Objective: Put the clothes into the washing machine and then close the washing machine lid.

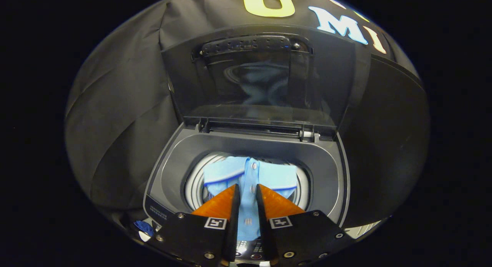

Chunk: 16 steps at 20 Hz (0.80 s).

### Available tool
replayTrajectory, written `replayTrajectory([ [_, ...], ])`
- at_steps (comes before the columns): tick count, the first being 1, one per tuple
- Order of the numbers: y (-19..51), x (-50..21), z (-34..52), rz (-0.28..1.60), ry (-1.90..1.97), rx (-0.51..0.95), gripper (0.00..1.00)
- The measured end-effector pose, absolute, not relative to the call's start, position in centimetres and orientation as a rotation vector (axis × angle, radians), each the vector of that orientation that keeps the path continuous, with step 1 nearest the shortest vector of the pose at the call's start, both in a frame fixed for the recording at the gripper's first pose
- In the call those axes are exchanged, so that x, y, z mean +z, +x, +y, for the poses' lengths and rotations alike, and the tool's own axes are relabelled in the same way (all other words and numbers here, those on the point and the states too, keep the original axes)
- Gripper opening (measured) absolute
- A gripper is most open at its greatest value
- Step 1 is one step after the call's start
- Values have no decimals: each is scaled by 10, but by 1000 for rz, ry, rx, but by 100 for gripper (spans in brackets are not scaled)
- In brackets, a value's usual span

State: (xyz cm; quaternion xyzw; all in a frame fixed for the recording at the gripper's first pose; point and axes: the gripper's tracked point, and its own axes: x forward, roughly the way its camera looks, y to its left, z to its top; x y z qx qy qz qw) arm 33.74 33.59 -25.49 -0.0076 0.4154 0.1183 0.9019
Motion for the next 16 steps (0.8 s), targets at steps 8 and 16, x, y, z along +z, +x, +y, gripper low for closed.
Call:
replayTrajectory([
  [8, 326, -228, 339, 768, -31, 254, 92],
  [16, 362, -131, 340, 439, -41, 228, 94],
])
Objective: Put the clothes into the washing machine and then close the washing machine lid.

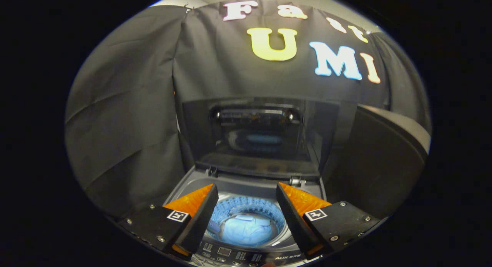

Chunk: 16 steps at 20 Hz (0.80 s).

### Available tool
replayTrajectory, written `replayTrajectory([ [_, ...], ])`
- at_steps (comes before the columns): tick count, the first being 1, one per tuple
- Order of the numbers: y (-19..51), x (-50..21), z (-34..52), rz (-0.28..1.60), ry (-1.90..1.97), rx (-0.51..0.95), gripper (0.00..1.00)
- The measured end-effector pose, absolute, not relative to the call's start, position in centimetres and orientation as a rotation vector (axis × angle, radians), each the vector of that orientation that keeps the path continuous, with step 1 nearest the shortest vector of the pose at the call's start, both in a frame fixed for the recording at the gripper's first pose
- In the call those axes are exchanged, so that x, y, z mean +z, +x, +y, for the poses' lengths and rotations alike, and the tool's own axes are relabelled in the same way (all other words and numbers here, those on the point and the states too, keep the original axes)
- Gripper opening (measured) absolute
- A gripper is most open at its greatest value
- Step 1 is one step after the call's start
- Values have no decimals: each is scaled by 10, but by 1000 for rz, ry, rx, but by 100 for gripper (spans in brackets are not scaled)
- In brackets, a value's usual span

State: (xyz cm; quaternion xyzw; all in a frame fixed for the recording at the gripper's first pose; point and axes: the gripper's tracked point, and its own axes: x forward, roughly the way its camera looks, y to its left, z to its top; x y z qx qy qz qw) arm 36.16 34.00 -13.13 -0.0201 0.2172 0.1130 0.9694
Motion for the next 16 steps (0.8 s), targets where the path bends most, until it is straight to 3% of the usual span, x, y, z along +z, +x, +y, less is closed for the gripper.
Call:
replayTrajectory([
  [16, 458, -48, 350, 242, 24, 156, 94],
])
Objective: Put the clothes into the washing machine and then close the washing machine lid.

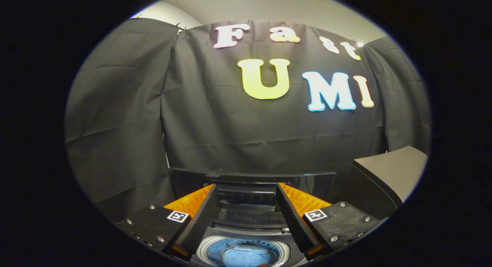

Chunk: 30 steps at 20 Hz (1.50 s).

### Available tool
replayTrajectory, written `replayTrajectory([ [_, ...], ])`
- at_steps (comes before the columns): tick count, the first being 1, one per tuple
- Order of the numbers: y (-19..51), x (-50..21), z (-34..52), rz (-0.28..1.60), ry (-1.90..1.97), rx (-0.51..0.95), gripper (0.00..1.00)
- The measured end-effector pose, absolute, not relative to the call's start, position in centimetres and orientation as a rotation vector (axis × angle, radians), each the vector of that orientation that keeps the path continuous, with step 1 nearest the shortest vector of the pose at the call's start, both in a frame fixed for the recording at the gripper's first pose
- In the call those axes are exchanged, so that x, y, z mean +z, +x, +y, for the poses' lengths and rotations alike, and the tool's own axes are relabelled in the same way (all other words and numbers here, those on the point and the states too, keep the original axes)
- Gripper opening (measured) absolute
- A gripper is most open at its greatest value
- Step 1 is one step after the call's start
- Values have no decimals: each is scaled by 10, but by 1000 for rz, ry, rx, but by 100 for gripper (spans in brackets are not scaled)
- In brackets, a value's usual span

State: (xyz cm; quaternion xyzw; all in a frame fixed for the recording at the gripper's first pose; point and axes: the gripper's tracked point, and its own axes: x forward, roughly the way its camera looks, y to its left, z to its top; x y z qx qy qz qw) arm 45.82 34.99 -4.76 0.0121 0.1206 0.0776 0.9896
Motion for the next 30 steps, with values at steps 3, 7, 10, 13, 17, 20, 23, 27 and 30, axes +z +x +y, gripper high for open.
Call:
replayTrajectory([
  [3, 476, -39, 353, 238, 30, 147, 94],
  [7, 499, -40, 363, 252, 18, 153, 94],
  [10, 516, -41, 369, 259, 9, 141, 94],
  [13, 541, -41, 375, 275, -3, 133, 94],
  [17, 567, -56, 380, 335, -1, 117, 94],
  [20, 579, -79, 383, 415, -13, 114, 94],
  [23, 581, -84, 380, 430, -11, 102, 95],
  [27, 575, -80, 382, 369, -5, 80, 95],
  [30, 565, -78, 382, 329, -2, 85, 95],
])
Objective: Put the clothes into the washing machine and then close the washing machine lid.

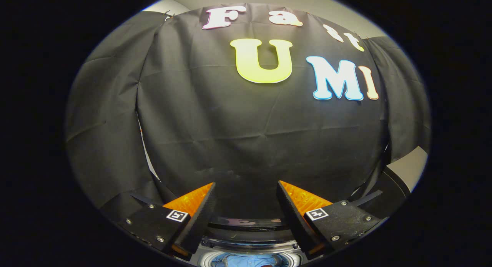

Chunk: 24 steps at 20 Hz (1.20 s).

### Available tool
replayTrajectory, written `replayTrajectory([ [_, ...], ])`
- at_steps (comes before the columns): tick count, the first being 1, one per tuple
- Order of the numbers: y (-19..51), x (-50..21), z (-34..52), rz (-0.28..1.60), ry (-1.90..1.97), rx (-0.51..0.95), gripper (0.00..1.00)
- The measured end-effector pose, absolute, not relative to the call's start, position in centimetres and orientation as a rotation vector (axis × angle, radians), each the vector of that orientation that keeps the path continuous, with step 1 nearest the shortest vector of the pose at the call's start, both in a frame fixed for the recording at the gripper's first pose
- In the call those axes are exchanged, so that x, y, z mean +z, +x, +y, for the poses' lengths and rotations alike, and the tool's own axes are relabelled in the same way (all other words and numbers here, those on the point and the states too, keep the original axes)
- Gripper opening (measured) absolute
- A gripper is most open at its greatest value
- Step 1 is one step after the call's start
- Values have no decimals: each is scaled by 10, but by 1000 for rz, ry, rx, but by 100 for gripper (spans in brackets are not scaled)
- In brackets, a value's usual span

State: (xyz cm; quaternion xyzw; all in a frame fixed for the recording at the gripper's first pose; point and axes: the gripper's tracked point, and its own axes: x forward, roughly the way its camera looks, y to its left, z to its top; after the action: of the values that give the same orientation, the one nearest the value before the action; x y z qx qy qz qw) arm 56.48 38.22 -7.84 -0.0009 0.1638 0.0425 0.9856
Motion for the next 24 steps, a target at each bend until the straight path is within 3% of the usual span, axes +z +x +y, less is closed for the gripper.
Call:
replayTrajectory([
  [24, 456, -89, 383, 183, -23, 138, 95],
])
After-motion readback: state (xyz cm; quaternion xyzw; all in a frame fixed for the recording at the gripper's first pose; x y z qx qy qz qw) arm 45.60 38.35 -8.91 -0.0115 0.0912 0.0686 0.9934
